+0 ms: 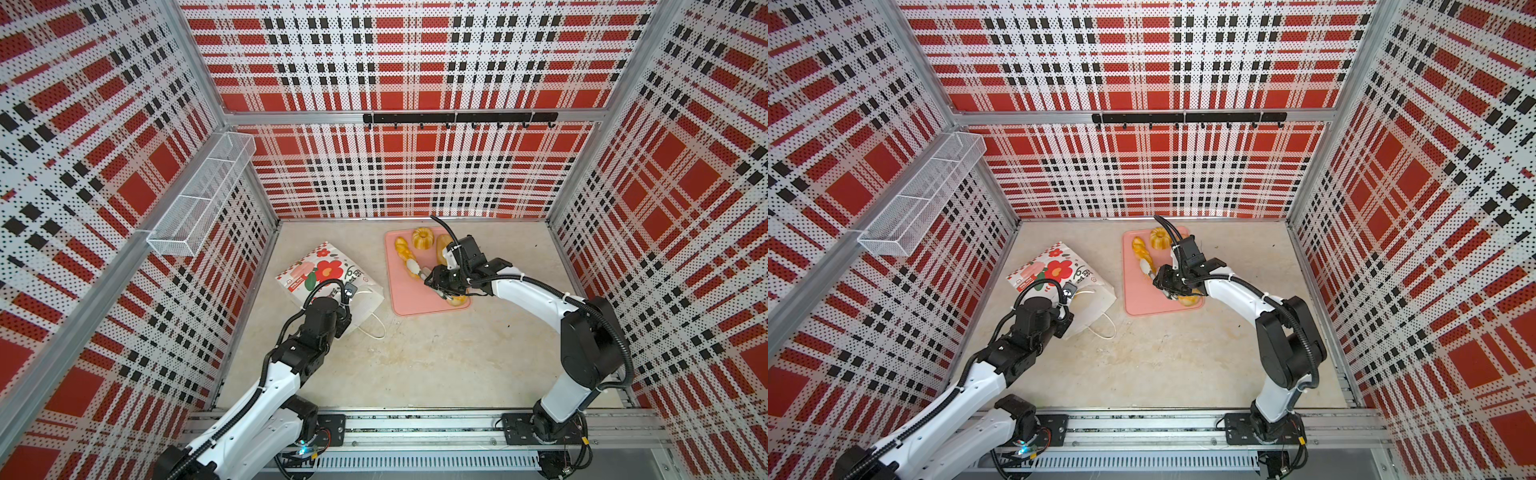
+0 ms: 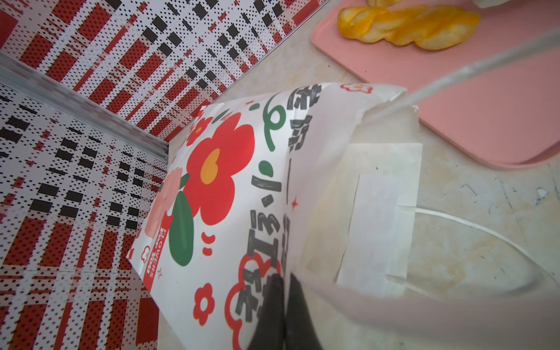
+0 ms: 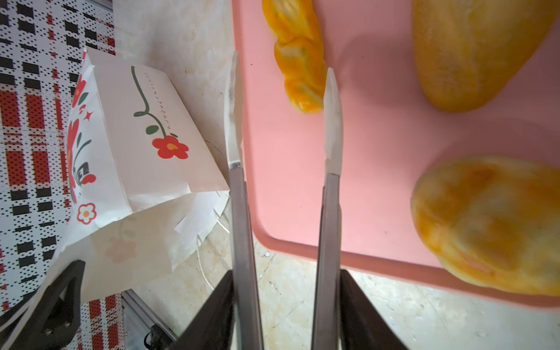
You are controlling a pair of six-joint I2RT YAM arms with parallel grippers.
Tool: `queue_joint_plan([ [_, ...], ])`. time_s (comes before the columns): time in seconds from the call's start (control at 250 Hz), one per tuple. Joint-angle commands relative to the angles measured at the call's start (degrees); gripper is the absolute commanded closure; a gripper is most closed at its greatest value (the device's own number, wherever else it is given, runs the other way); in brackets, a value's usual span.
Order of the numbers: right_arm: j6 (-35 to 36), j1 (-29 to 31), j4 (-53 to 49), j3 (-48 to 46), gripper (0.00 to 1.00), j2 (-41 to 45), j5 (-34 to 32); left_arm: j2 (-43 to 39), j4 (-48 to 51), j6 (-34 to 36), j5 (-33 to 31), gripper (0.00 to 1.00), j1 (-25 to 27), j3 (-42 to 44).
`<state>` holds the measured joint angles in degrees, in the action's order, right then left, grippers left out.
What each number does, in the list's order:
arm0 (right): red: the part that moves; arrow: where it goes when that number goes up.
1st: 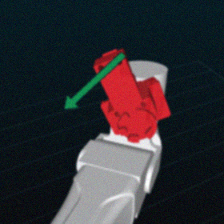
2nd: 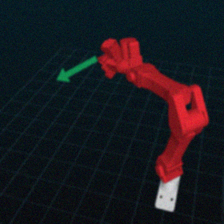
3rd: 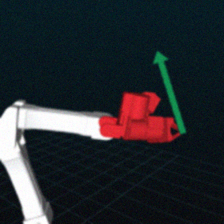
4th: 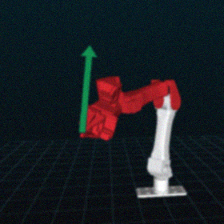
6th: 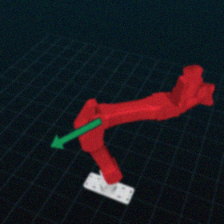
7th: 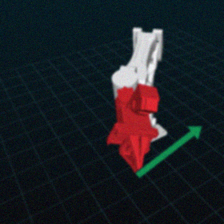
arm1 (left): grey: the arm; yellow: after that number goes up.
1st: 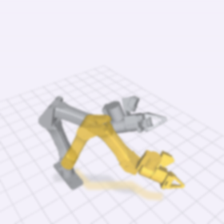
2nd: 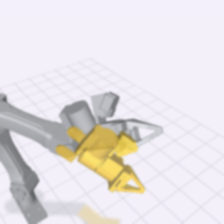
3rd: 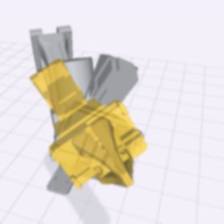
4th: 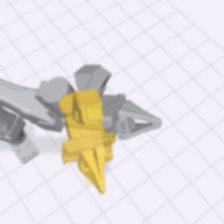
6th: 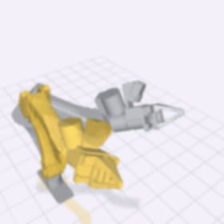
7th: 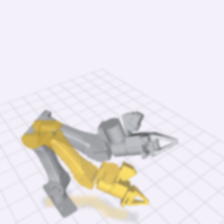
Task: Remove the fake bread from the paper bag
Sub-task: 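Lift the open tongs away from the twisted bread above the tray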
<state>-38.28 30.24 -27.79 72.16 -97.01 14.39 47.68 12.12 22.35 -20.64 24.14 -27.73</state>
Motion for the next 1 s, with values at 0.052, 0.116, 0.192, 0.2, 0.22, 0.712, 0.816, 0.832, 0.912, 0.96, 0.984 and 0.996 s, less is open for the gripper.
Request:
queue_joint_plan([
  [0.052,4.9,-0.1,-2.0,3.2,0.49,1.9,-3.3,-0.4,-0.3,-0.2,-0.2,1.00,0.5,-0.2],
  [0.116,7.0,0.0,-3.2,6.3,0.50,0.3,-2.8,-0.4,-0.3,-0.2,-0.4,1.00,0.5,-0.2],
  [0.192,10.0,0.0,-6.2,11.7,0.53,-2.7,-3.3,-0.5,-0.3,-0.1,-0.5,1.00,0.6,-0.2],
  [0.2,10.4,0.0,-6.6,12.3,0.53,-3.1,-3.4,-0.5,-0.3,-0.2,-0.5,1.00,0.7,-0.2],
  [0.22,11.2,0.0,-7.6,13.9,0.54,-4.1,-3.6,-0.5,-0.3,-0.1,-0.6,1.00,0.7,-0.2],
  [0.712,18.0,-0.8,-17.6,31.8,0.78,-18.9,-6.1,-0.5,-0.3,0.1,-0.7,1.00,1.0,0.1],
  [0.816,18.6,-0.8,-17.8,30.7,0.83,-18.4,-7.8,-0.3,-0.6,0.4,0.2,1.00,1.1,0.0],
  [0.832,18.7,-0.8,-17.9,30.7,0.83,-18.3,-8.2,-0.3,-0.5,0.5,0.4,1.00,1.0,0.1],
  [0.912,19.2,-0.8,-18.5,30.4,0.85,-18.2,-9.7,0.0,-0.5,1.0,0.8,1.00,1.4,0.0],
  [0.96,19.5,-0.9,-18.7,30.5,0.85,-18.3,-10.5,0.2,-0.5,1.3,0.7,1.00,1.8,0.0],
  [0.984,19.7,-1.1,-18.8,30.6,0.85,-18.5,-10.8,0.3,-0.5,1.4,0.6,1.00,2.0,0.1],
  [0.996,19.8,-0.9,-18.8,30.7,0.85,-18.6,-10.9,0.3,-0.5,1.4,0.6,1.00,2.1,0.1],
])
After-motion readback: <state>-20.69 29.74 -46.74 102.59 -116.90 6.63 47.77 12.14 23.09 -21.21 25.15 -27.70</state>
